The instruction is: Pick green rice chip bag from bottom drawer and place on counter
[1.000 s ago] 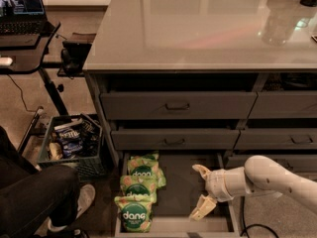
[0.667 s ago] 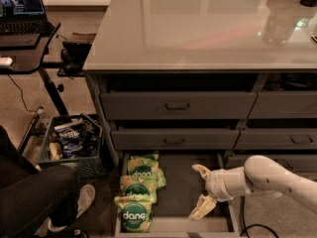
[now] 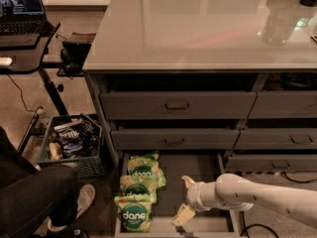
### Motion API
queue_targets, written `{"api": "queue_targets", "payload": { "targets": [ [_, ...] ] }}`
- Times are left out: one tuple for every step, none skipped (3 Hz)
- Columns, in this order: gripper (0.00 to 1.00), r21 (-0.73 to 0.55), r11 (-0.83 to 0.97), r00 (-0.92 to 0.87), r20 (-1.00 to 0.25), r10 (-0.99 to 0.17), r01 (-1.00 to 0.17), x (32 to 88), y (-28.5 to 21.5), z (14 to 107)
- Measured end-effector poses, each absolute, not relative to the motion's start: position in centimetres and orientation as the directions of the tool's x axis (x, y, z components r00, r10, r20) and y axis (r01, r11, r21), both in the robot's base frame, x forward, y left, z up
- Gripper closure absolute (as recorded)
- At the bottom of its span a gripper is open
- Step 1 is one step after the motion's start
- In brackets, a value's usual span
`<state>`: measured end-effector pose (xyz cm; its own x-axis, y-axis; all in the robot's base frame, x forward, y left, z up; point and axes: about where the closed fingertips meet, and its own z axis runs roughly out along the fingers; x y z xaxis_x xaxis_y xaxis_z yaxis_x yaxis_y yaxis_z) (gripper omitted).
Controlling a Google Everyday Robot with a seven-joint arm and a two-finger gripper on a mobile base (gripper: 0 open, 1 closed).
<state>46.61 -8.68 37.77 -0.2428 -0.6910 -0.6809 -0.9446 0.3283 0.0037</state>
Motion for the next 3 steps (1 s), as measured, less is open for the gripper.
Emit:
{"api": "queue_targets", "payload": {
  "targets": [
    [0.00, -0.029, 0.371, -0.255, -0.677, -0.691, -0.928, 47.4, -8.3, 35.8],
    [0.00, -0.029, 0.371, -0.255, -0.677, -0.691, -0.928, 47.4, -8.3, 35.8],
    [0.00, -0.040, 0.360, -0.240, -0.675, -0.697, -0.932, 47.1, -7.5, 34.3]
  ]
}}
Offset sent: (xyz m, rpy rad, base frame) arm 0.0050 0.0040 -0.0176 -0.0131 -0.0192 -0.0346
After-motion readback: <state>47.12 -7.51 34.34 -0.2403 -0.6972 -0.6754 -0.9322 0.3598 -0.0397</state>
